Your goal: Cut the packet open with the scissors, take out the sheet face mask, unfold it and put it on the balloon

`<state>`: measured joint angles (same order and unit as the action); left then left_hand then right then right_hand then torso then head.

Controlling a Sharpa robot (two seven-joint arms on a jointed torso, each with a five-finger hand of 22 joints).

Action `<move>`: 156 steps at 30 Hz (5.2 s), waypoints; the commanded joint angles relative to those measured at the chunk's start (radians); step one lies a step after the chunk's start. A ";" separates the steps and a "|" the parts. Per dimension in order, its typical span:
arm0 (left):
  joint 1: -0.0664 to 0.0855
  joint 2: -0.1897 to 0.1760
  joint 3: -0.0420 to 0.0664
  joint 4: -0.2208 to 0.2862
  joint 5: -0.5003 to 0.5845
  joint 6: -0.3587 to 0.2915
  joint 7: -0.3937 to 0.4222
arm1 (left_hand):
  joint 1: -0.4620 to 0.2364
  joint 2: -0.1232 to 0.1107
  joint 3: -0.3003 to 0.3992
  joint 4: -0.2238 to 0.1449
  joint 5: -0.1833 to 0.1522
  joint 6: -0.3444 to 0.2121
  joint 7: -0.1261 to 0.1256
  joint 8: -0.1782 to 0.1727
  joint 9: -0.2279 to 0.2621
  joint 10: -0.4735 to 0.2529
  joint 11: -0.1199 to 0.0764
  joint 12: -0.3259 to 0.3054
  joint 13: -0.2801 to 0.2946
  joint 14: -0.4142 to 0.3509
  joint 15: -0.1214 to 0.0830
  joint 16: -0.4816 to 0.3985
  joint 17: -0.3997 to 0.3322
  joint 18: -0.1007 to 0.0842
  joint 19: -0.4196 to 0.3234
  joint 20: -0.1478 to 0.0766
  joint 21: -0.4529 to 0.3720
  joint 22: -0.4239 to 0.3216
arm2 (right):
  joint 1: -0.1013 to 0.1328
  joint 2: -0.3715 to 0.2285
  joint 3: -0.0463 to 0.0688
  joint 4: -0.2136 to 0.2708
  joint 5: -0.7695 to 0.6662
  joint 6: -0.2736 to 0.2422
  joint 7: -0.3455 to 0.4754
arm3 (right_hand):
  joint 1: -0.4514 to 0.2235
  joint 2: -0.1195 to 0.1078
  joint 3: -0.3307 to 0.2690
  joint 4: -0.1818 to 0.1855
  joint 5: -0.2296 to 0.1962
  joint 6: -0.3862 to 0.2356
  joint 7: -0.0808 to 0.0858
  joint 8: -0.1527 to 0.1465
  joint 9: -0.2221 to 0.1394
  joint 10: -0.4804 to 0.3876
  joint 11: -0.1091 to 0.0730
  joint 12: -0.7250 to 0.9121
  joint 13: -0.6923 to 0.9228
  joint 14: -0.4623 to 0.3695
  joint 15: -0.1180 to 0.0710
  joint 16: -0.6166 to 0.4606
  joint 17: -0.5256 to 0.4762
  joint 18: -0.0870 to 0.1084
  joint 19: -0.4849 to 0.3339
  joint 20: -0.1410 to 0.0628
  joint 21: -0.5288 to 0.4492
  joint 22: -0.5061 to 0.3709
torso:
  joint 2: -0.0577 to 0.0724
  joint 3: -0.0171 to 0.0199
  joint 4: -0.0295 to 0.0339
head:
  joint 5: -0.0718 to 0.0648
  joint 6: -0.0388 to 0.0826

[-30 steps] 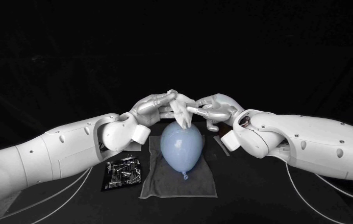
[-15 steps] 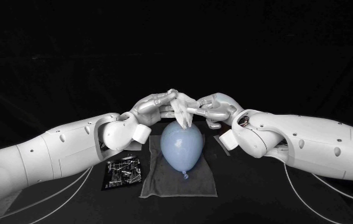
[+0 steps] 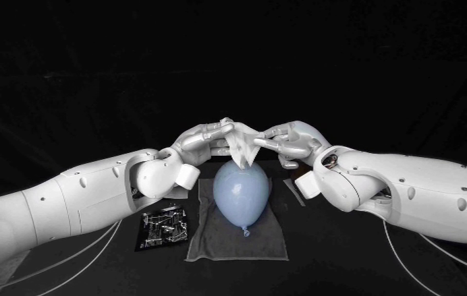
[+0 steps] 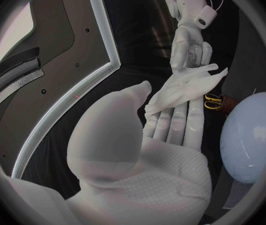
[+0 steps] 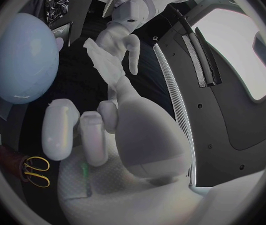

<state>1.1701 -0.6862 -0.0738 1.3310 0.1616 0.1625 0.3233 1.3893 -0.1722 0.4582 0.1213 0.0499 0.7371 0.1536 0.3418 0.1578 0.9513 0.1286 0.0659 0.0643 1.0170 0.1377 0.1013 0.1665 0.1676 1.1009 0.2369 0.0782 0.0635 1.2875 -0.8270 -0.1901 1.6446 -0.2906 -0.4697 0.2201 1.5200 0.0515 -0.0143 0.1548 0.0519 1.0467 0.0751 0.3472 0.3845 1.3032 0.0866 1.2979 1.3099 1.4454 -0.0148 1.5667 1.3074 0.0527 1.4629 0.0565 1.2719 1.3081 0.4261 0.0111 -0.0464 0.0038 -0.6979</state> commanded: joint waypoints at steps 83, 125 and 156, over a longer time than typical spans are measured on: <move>-0.001 0.013 0.001 0.032 -0.090 -0.167 0.037 | 0.109 0.036 -0.161 -0.012 -0.002 -0.041 0.016 0.002 0.013 0.112 -0.006 0.015 0.001 0.059 -0.045 0.103 0.155 0.019 0.078 -0.049 0.040 0.009 | 0.004 0.081 0.004 -0.078 -0.012 -0.029 -0.198 | -0.214 -0.107 0.239 0.024 -0.004 -0.128 0.063 -0.075 -0.017 0.069 -0.032 -0.058 -0.036 0.111 0.001 -0.013 0.237 0.030 -0.011 0.030 -0.131 0.143 | 0.000 -0.0008 0.0003 | -0.009 -0.012; -0.001 0.004 0.001 0.043 -0.071 -0.165 0.034 | 0.118 0.031 -0.147 -0.008 -0.002 -0.050 0.004 0.002 0.013 0.112 -0.016 -0.003 0.000 0.049 -0.058 0.081 0.166 0.018 0.156 -0.076 0.075 0.016 | -0.009 0.092 0.003 -0.111 0.026 0.084 -0.208 | -0.265 -0.138 -0.007 0.135 -0.005 -0.174 0.089 -0.142 -0.078 -0.007 -0.006 -0.150 -0.100 0.071 0.024 -0.059 0.174 0.051 -0.065 0.046 -0.273 0.105 | 0.000 -0.0005 0.0002 | -0.013 -0.024; -0.001 0.002 0.001 0.045 -0.061 -0.163 0.034 | 0.121 0.034 -0.145 -0.008 -0.002 -0.053 0.003 0.002 0.013 0.098 -0.018 -0.004 -0.001 0.036 -0.060 0.068 0.169 0.016 0.183 -0.085 0.086 0.018 | -0.030 0.113 0.003 -0.146 0.280 0.188 -0.063 | -0.118 0.039 -0.139 0.084 -0.004 -0.106 0.069 -0.099 -0.074 0.045 -0.021 -0.045 -0.035 0.112 0.013 -0.009 0.241 0.030 -0.021 0.046 -0.123 0.150 | 0.000 -0.0005 0.0003 | -0.019 -0.021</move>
<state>1.1682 -0.6847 -0.0738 1.3738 0.0885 -0.0183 0.3499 1.5010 -0.1374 0.3081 0.1131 0.0499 0.6857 0.1590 0.3389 0.1694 1.0562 0.1090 0.0658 0.0640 1.0575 0.0790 0.1741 0.3339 0.1774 1.2759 0.1502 0.1578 0.0802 1.2581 -0.7149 -0.1875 1.4990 -0.0559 -0.2896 0.1069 1.3720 0.0791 -0.1563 0.2484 0.0500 0.9334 0.1472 0.2438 0.3095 1.3351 0.0718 1.2383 1.2682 1.4644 0.0053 1.5534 1.3079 0.0982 1.4346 0.1035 1.1404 1.3081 0.4258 0.0106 -0.0464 -0.0145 -0.7195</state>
